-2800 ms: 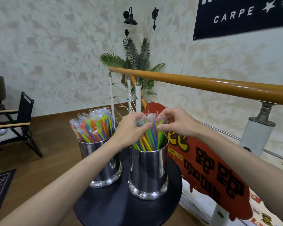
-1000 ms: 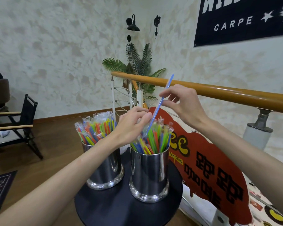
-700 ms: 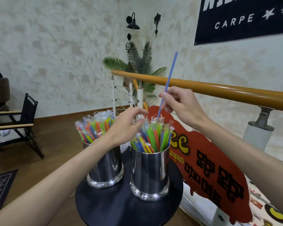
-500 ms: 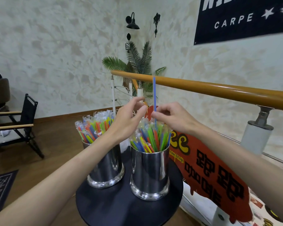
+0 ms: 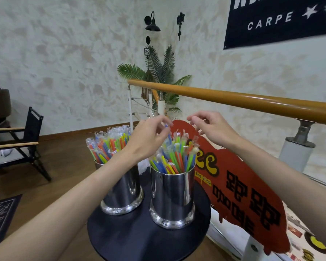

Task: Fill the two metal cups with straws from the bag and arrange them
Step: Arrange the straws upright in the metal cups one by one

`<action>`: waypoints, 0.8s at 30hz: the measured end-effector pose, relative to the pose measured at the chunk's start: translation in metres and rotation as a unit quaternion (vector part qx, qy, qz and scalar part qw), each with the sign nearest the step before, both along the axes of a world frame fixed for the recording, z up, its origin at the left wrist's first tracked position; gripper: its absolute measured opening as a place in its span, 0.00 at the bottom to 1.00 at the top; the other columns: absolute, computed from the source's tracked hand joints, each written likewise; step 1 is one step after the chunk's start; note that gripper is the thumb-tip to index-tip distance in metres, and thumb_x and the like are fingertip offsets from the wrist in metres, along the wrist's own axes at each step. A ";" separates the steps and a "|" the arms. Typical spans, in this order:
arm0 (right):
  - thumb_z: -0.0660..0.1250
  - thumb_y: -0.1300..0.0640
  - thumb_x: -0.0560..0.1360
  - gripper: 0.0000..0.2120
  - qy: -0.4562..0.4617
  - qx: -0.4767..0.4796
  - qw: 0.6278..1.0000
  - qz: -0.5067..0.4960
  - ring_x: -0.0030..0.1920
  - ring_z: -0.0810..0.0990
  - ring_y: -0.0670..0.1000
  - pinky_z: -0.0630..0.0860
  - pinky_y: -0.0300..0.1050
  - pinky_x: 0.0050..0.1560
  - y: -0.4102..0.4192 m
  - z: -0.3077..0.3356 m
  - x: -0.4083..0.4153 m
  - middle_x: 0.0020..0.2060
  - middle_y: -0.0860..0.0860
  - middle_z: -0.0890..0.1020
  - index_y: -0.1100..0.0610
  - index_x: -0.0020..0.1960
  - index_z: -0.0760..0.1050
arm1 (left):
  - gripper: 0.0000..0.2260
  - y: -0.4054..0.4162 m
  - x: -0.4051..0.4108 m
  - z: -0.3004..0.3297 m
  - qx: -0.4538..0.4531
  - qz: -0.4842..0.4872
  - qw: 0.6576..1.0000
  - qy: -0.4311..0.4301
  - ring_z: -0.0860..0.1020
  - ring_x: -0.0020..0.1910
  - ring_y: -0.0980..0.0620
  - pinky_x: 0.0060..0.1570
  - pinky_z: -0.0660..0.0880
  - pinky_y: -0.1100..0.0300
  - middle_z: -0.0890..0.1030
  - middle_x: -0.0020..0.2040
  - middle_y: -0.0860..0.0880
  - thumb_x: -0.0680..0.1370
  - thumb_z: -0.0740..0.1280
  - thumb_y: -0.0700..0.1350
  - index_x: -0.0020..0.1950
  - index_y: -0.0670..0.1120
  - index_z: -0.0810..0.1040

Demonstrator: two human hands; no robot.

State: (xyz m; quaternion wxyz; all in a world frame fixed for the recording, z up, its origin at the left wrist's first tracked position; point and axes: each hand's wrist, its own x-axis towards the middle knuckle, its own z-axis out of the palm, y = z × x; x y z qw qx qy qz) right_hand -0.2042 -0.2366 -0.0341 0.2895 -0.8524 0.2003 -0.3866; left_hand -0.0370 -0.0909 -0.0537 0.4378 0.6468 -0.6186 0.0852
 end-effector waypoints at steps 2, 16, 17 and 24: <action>0.61 0.63 0.82 0.13 0.050 0.004 0.999 -0.010 0.51 0.81 0.49 0.80 0.48 0.52 -0.009 -0.004 -0.004 0.56 0.52 0.82 0.47 0.56 0.79 | 0.09 -0.001 0.003 -0.004 0.064 0.020 0.996 -0.053 0.80 0.54 0.56 0.59 0.76 0.47 0.83 0.53 0.56 0.82 0.65 0.49 0.54 0.51 0.84; 0.81 0.62 0.64 0.54 0.293 0.119 0.933 0.173 0.73 0.69 0.50 0.72 0.51 0.71 -0.016 -0.025 -0.018 0.74 0.46 0.68 0.43 0.80 0.53 | 0.48 0.040 -0.033 -0.015 0.184 0.014 0.979 -0.084 0.55 0.79 0.51 0.75 0.59 0.44 0.54 0.82 0.51 0.68 0.60 0.79 0.82 0.60 0.51; 0.82 0.61 0.66 0.53 0.302 0.105 0.932 0.171 0.72 0.69 0.48 0.72 0.45 0.70 -0.015 -0.024 -0.018 0.72 0.45 0.68 0.44 0.80 0.54 | 0.49 0.039 -0.036 -0.019 0.200 0.021 0.975 -0.097 0.52 0.80 0.51 0.77 0.57 0.42 0.51 0.83 0.50 0.68 0.63 0.78 0.82 0.60 0.49; 0.80 0.54 0.70 0.34 0.297 0.054 0.942 0.145 0.50 0.81 0.38 0.76 0.34 0.49 -0.001 -0.019 -0.019 0.59 0.44 0.79 0.51 0.70 0.67 | 0.44 0.008 -0.028 -0.040 0.135 0.045 0.987 -0.075 0.64 0.76 0.50 0.70 0.69 0.42 0.63 0.78 0.50 0.68 0.67 0.75 0.79 0.57 0.61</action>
